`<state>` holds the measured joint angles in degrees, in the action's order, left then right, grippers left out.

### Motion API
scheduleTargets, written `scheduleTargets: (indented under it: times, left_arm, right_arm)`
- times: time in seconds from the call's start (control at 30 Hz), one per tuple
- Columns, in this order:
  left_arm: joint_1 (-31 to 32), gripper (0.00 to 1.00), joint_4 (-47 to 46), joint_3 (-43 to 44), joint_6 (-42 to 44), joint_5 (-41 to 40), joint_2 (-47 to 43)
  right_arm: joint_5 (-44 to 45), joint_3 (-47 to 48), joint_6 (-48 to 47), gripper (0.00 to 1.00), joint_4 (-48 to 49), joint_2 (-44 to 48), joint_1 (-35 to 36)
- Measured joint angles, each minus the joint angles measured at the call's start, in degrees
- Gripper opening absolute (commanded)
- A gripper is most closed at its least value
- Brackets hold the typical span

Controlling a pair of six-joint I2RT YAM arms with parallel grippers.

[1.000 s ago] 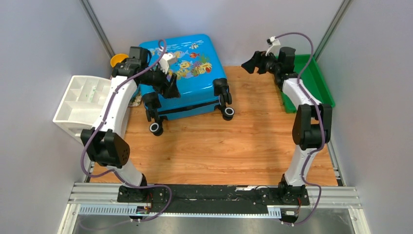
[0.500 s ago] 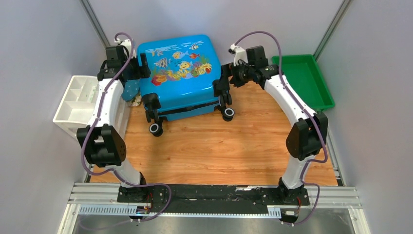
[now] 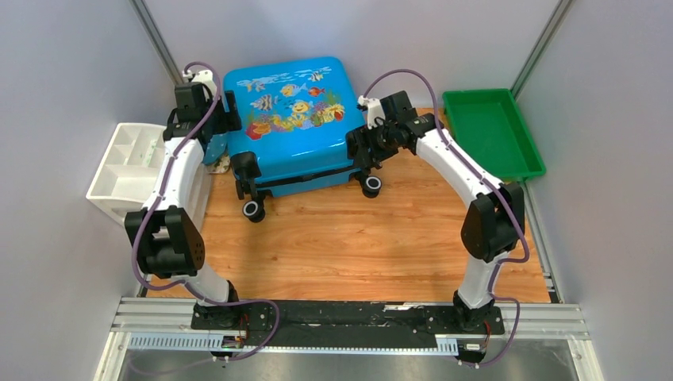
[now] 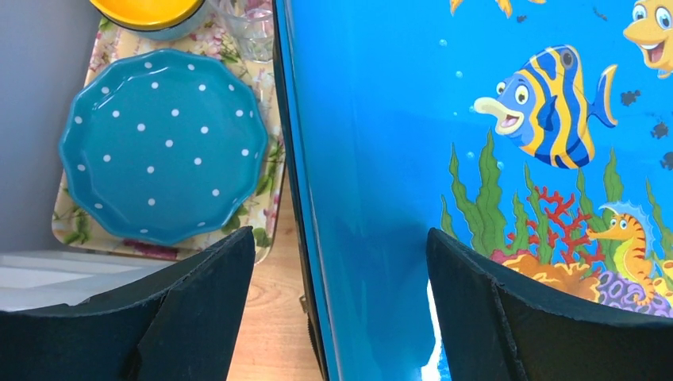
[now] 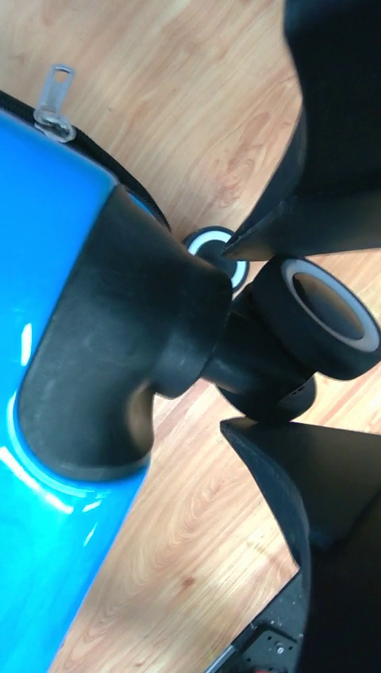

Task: Open, take out, and arrange the luggage

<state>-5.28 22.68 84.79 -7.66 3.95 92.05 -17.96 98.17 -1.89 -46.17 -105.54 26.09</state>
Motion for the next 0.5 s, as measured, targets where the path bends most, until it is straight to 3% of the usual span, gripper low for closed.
scheduleTargets:
  times: [0.03, 0.17, 0.3, 0.5]
  left_arm:
    - [0.00, 0.87, -0.20, 0.00, -0.02, -0.04, 0.11]
    - [0.00, 0.87, -2.01, 0.00, -0.87, -0.42, 1.03]
    - [-0.07, 0.85, -4.09, 0.00, -2.16, 0.44, 1.99]
    - [-0.07, 0.80, -7.43, -0.09, -5.77, 12.20, 4.42]
  right_arm:
    - [-0.04, 0.00, 0.09, 0.00, 0.28, -0.04, 0.00]
    - [-1.01, -2.64, 0.52, 0.00, 5.25, 1.40, 0.00]
    - [-1.73, -13.40, 1.46, 0.00, 14.73, 8.35, 0.13]
    - [-3.21, -31.63, 5.14, 0.03, 21.64, 24.44, 2.34]
